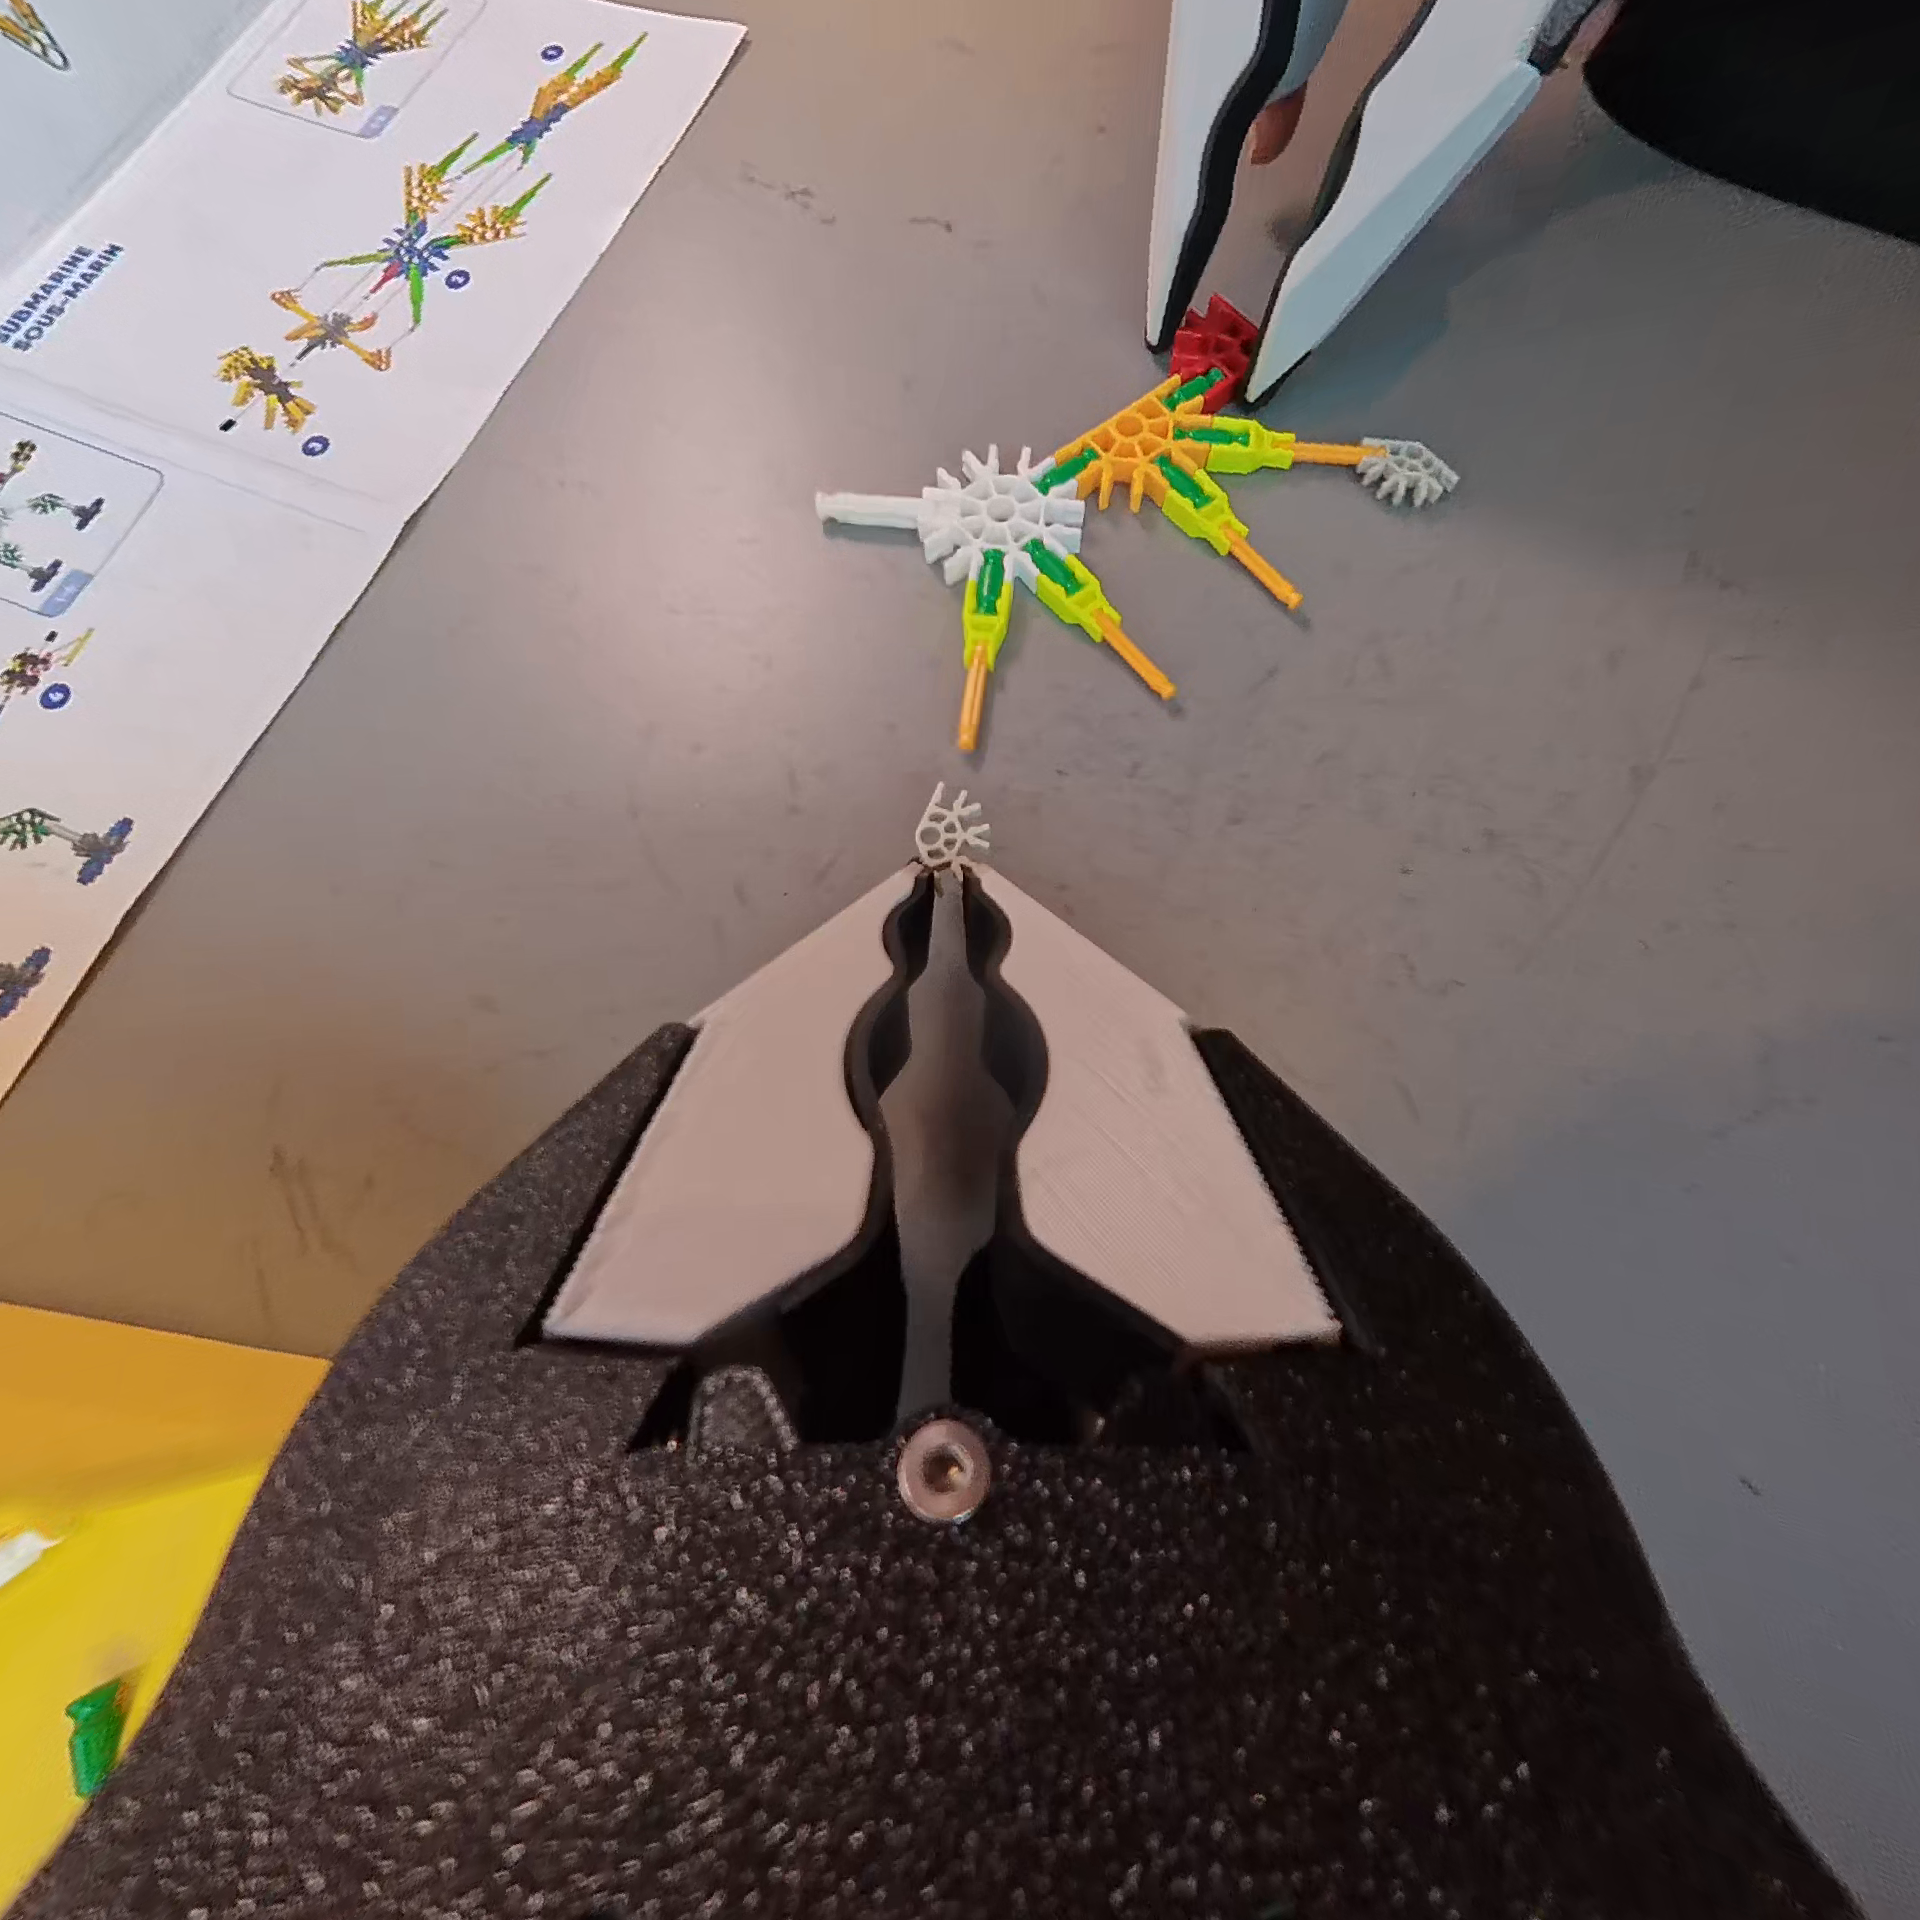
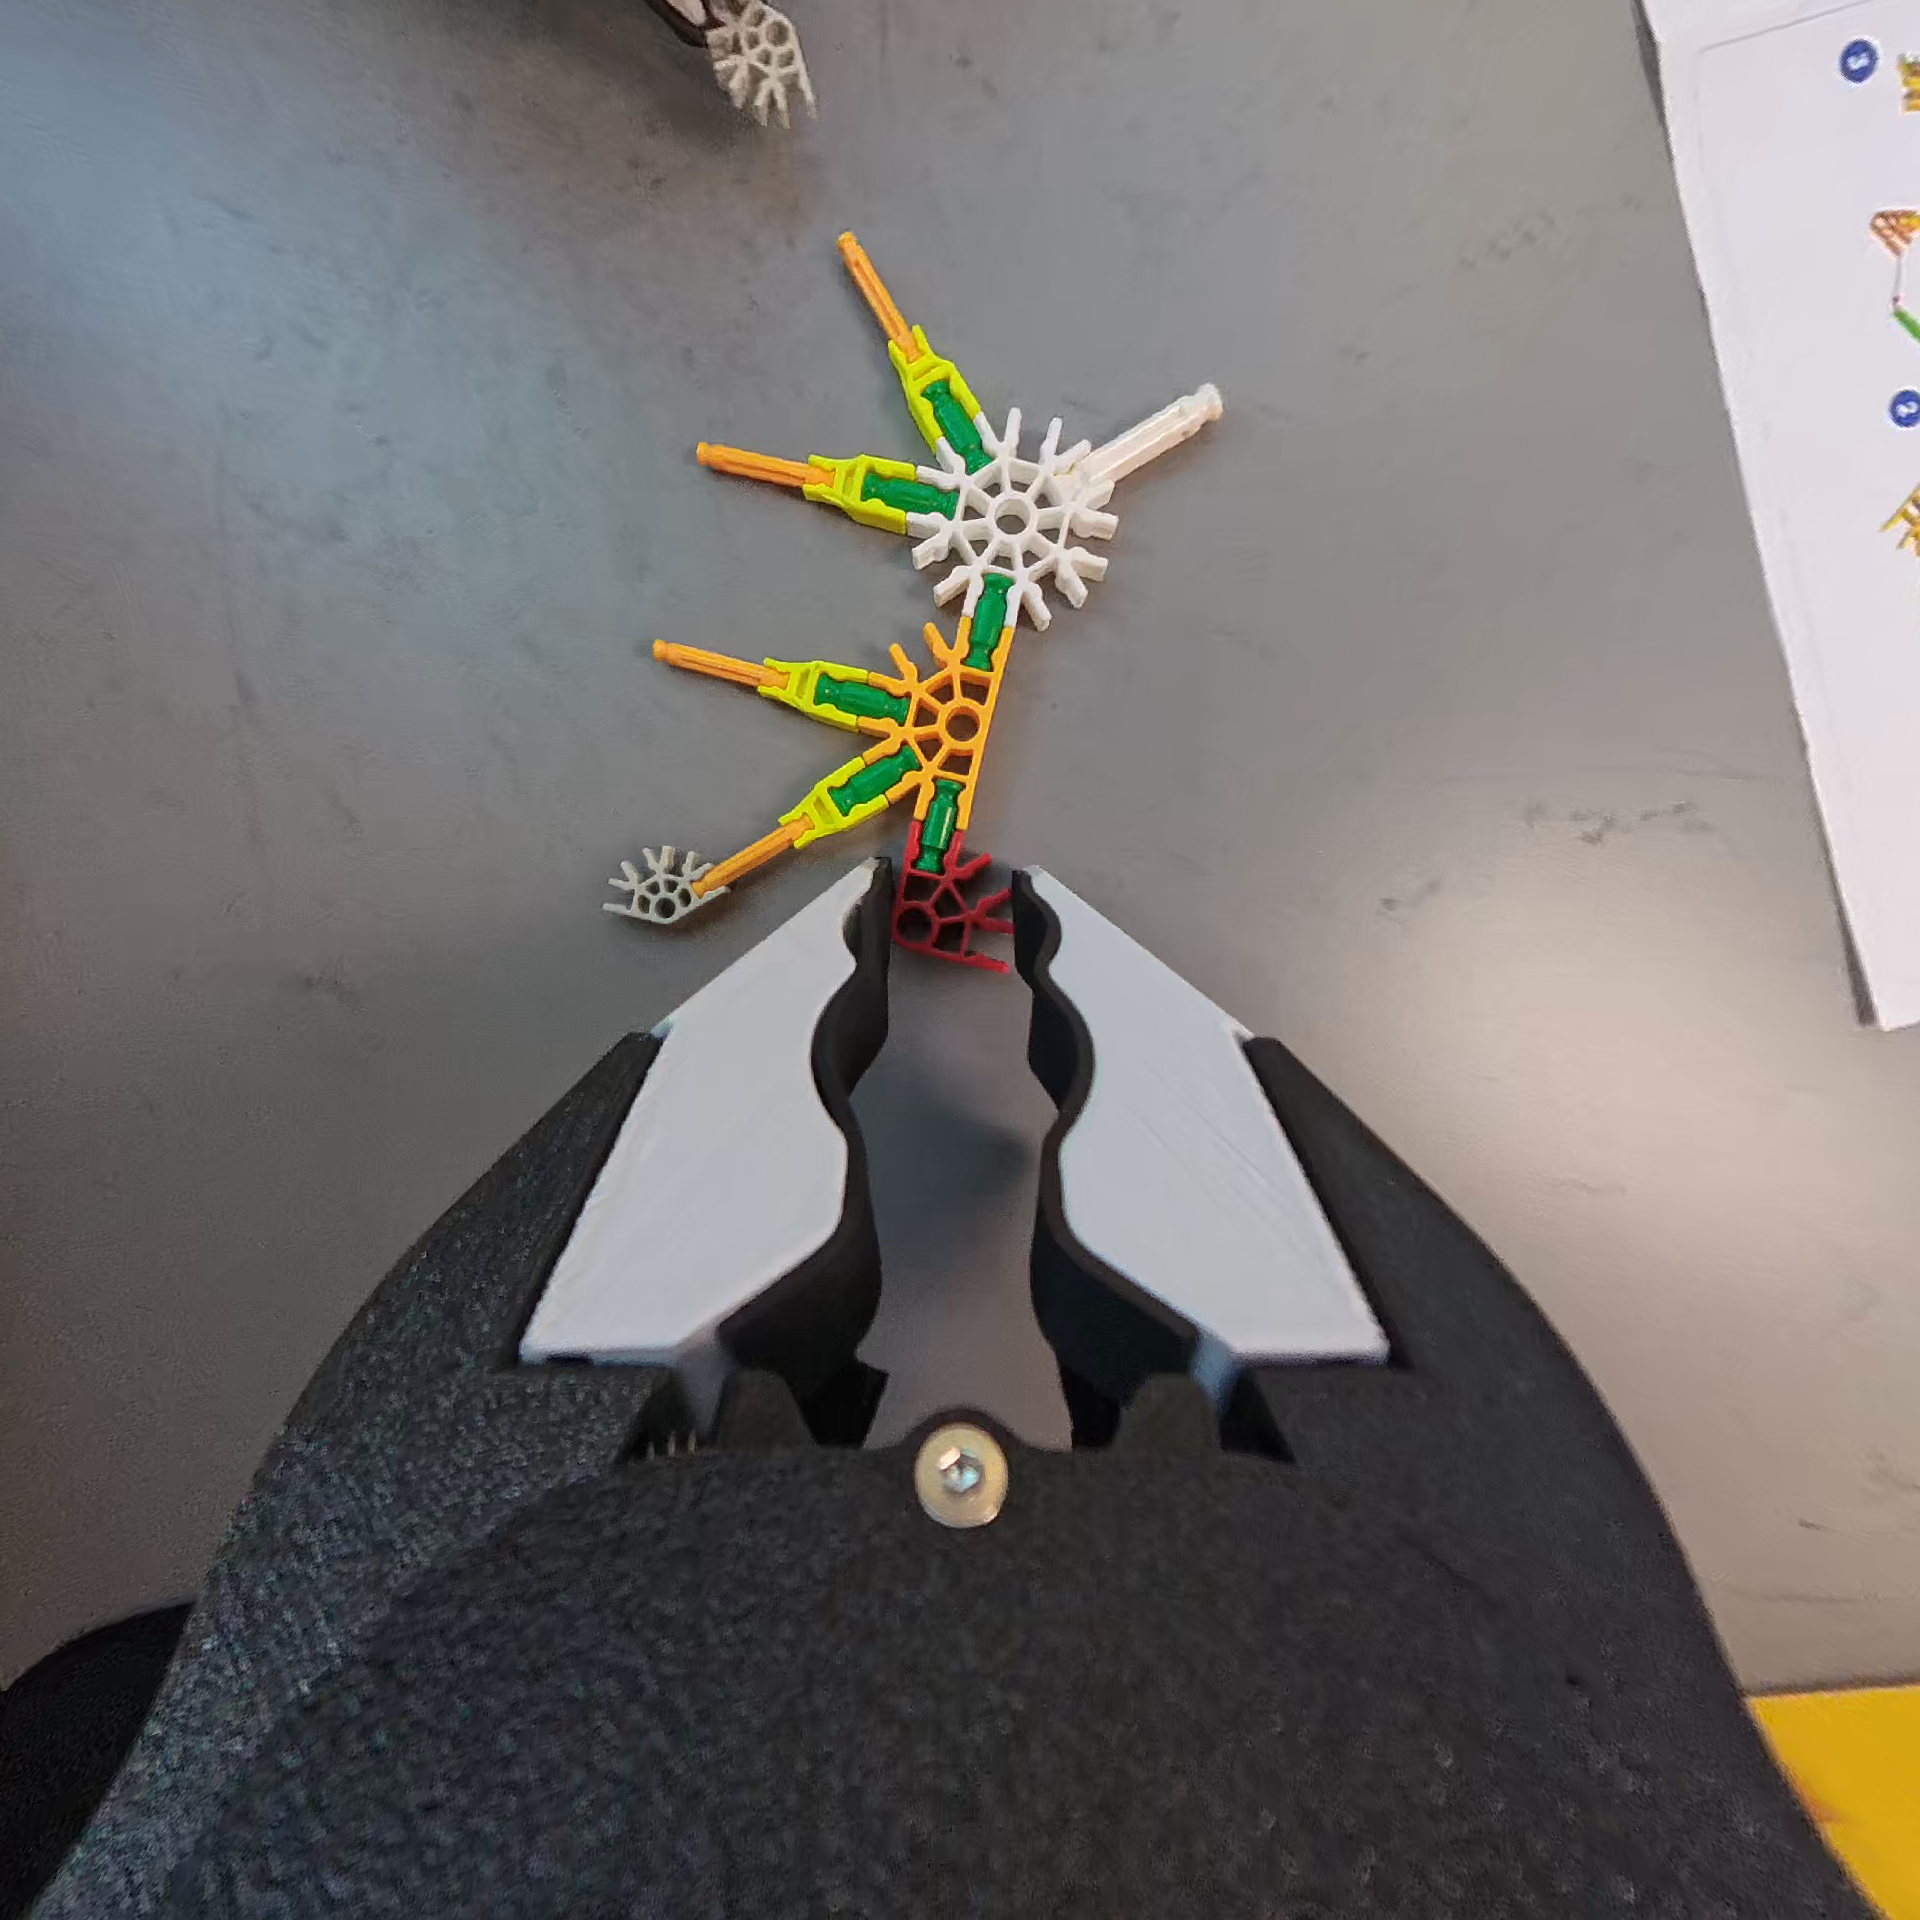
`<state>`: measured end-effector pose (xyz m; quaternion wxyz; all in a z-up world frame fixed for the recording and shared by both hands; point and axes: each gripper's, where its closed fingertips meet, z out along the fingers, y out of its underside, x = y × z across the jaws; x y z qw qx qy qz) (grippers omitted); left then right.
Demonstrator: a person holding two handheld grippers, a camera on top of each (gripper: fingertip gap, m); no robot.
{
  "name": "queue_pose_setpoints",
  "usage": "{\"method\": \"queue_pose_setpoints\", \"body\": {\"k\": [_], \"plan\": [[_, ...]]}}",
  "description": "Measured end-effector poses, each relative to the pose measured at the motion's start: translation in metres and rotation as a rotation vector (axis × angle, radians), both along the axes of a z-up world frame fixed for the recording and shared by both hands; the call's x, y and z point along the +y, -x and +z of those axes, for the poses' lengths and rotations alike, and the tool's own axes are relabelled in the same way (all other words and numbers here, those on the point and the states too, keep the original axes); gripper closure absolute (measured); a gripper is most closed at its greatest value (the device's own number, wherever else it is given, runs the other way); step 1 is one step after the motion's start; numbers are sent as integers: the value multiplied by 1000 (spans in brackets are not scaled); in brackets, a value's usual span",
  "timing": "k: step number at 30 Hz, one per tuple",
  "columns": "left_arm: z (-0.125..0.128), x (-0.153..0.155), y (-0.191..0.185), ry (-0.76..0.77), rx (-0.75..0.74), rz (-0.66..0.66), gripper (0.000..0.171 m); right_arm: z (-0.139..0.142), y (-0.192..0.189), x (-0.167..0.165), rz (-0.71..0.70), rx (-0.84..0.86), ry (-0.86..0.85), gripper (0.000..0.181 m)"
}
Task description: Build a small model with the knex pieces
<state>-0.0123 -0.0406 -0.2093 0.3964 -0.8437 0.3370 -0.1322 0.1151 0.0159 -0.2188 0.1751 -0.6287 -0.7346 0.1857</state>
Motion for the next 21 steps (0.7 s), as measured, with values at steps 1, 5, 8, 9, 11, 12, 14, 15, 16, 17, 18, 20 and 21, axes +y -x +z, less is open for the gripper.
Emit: {"method": "queue_pose_setpoints", "body": {"k": [1,5,8,9,11,12,14,15,16,17,18,20,21], "plan": [[-1,0,0,5,-3,6,166,0,0,-3,5,-9,-7,160],[-3,2,-3,21,-5,17,166,0,-3,-25,75,-47,17,145],[-4,2,-5,22,-1,18,166,1,-7,-43,150,-63,66,144],[-4,2,-5,21,0,18,166,1,-9,-48,178,-63,71,144],[-5,3,-5,21,2,22,166,3,-8,-47,187,-52,49,144],[-5,4,-5,20,3,25,166,4,-7,-44,177,-42,48,144],[-5,5,-4,16,1,28,166,11,-1,-37,150,12,42,144],[-5,6,-4,13,-1,31,166,15,4,-32,137,47,41,145],[-4,7,-4,9,-2,34,166,19,9,-29,130,86,40,145],[-4,9,-4,2,-3,35,166,23,15,-26,123,131,37,145],[-3,11,-4,-3,-5,34,166,28,24,-23,115,180,31,145],[-3,16,-4,-10,-6,38,166,35,46,-19,104,271,22,146],[-3,18,-3,-10,-4,38,166,36,57,-19,108,303,21,149]]}}
